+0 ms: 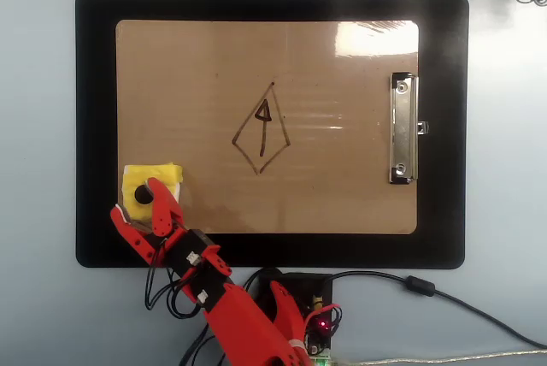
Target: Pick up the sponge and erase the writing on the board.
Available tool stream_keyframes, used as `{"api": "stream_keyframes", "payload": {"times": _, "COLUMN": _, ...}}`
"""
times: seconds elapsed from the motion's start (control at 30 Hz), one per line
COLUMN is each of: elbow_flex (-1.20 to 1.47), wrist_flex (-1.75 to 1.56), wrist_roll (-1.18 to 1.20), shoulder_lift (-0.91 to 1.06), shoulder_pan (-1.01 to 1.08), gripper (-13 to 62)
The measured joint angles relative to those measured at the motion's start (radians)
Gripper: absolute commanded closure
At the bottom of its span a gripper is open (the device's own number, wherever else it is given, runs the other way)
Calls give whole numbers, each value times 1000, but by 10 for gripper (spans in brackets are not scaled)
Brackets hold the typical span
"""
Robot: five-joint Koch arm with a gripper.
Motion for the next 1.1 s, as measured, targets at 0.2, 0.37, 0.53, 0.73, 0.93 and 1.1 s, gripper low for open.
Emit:
{"api": "stream_keyframes", "payload": {"times": 0.2, "elbow_flex": -100, "wrist_flex": -100, "wrist_roll": 34, "shoulder_lift": -184, "shoulder_pan": -2, "gripper": 165}}
{"api": "stream_keyframes", "payload": {"times": 0.37, "elbow_flex": -81, "wrist_flex": -100, "wrist_roll": 149, "shoulder_lift": -186, "shoulder_pan": 25, "gripper": 165}}
{"api": "stream_keyframes", "payload": {"times": 0.53, "elbow_flex": -25, "wrist_flex": -101, "wrist_roll": 249, "shoulder_lift": -184, "shoulder_pan": 38, "gripper": 164}}
{"api": "stream_keyframes", "payload": {"times": 0.73, "elbow_flex": -25, "wrist_flex": -101, "wrist_roll": 259, "shoulder_lift": -199, "shoulder_pan": 26, "gripper": 164}}
{"api": "stream_keyframes", "payload": {"times": 0.93, "elbow_flex": -31, "wrist_flex": -153, "wrist_roll": 258, "shoulder_lift": -264, "shoulder_pan": 25, "gripper": 164}}
{"api": "stream_keyframes", "payload": {"times": 1.1, "elbow_flex": -28, "wrist_flex": -155, "wrist_roll": 261, "shoulder_lift": -314, "shoulder_pan": 25, "gripper": 164}}
